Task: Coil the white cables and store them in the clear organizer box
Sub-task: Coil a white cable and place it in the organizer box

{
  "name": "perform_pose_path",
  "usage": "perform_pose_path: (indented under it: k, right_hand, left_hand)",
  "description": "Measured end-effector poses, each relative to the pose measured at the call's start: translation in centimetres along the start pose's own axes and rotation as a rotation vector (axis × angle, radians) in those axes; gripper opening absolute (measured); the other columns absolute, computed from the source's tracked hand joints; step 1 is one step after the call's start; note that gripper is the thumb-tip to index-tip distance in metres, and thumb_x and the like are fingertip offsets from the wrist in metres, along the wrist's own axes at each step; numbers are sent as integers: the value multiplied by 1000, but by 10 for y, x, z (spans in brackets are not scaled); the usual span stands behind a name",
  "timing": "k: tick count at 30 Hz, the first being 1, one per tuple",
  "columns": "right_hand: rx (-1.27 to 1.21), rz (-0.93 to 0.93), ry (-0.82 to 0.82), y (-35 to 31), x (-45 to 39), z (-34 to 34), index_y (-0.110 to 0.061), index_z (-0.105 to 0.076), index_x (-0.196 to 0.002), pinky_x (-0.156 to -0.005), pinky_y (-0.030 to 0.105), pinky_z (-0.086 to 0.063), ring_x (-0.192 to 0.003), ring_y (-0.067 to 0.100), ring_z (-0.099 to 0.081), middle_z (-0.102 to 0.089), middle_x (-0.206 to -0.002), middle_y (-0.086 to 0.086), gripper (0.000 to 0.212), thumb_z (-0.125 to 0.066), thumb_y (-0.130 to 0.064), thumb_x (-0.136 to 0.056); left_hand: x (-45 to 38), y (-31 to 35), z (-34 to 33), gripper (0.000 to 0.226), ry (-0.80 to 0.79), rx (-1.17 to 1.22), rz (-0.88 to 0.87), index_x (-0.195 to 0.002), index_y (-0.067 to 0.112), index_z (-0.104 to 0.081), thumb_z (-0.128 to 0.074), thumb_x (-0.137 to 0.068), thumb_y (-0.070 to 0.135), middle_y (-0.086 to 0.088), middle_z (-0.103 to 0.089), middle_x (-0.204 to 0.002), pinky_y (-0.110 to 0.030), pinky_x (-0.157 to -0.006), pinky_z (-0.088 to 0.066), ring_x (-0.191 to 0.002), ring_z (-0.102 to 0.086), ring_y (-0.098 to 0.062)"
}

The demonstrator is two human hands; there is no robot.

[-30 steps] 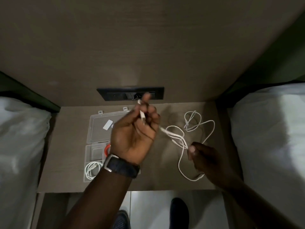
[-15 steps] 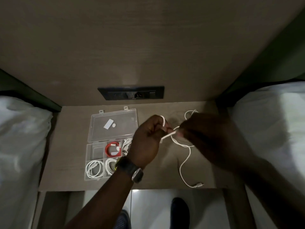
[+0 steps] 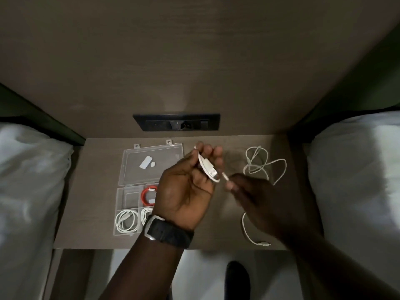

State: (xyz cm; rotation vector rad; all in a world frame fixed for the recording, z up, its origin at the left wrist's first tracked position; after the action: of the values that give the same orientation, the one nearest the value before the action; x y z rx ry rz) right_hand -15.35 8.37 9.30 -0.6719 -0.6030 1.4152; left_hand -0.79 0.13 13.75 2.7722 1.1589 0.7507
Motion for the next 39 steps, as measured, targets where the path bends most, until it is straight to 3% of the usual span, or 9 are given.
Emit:
perform_pose_path:
  k: [2,5,10,16,21,24,28,30,39]
  right_hand:
    - [70,77,-223,-12,19,-10,-26,-46,-85,-61,34,-48,-60,10,-58,-56,-63,-2,27,-39,-49,-99]
    - [69,125,-397,-27,27,3,-23,-49,-92,-66,39,-49,-68,18,-63,-56,-67,-6,24,-42,-44,-100]
    - [64,223,-40,-37,-17,71,-36,-56,-95,-64,28,-48,-72,1,-61,-61,-76,-15,18,-41,-45,-98]
    - [-254,-150,80,-3,-57,57,-25,-61,-81,-55,51,-58,-49,16,-62,-59,-54,-7,20,-56,-37,-97]
    - [-359,-157,-153,-13,2,-6,-20,-59,-84,-52,18,-43,-53,-6,-49,-51,-60,-15,28,-45,-41,-97]
    - [-167,52,-344,-39,37,-14,-22,-51,-97,-68,39,-49,-66,8,-54,-54,-71,-8,30,-39,-50,-98]
    - [61,150,-420,-57,20,24,-33,-50,-99,-66,33,-47,-78,9,-63,-66,-83,-6,16,-42,-46,-99]
    - [189,194,-349,-57,-1,49,-36,-55,-97,-65,30,-46,-76,7,-62,-66,-81,-11,23,-37,-50,-96]
    - [-18,41,26,-5,-44,46,-25,-64,-69,-61,41,-50,-63,14,-62,-63,-65,-4,33,-58,-49,-91]
  left_hand:
    - [-7,11,3,18,50,-34,-168,-95,2,-64,-47,-87,3,-12,-74,-89,-39,-108,-43,-98,-71,-29]
    - [-17,24,9,19,171,-468,-454,-102,0,-61,-45,-93,-2,-12,-73,-92,-38,-101,-48,-102,-68,-28]
    - [-4,-6,13,18,53,-1302,-354,-101,-13,-51,-38,-100,0,-24,-65,-82,-35,-62,-51,-66,-59,-31]
    - [15,-23,-4,30,-79,-500,170,-94,-1,-61,-37,-91,18,-3,-44,-62,-27,-50,-24,-50,-36,-13]
    - [2,5,-8,24,20,76,1,-101,1,-60,-41,-88,7,-1,-51,-71,-20,-55,-46,-59,-51,-10]
    - [-9,17,6,22,143,-74,-183,-105,1,-59,-45,-89,0,-8,-61,-87,-24,-68,-59,-73,-68,-17]
    - [-1,-16,23,16,123,-1178,-517,-110,2,-54,-43,-98,2,-17,-68,-92,-37,-82,-54,-87,-66,-27]
    - [2,-29,28,13,19,-1365,-458,-103,4,-55,-46,-96,8,-20,-64,-90,-42,-79,-50,-84,-61,-23]
    - [13,-17,5,33,-172,-160,289,-104,0,-58,-37,-99,24,4,-50,-60,-18,-48,-24,-48,-42,-5]
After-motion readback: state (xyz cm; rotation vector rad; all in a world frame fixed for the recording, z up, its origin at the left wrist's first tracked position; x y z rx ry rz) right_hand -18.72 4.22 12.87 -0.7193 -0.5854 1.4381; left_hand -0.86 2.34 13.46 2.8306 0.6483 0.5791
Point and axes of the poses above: each hand's wrist, its own x-axis away from the middle knuckle, its own z-axis out of the back of the hand, y = z × x, the point moved 1 cm from there along -x, towards the middle knuckle
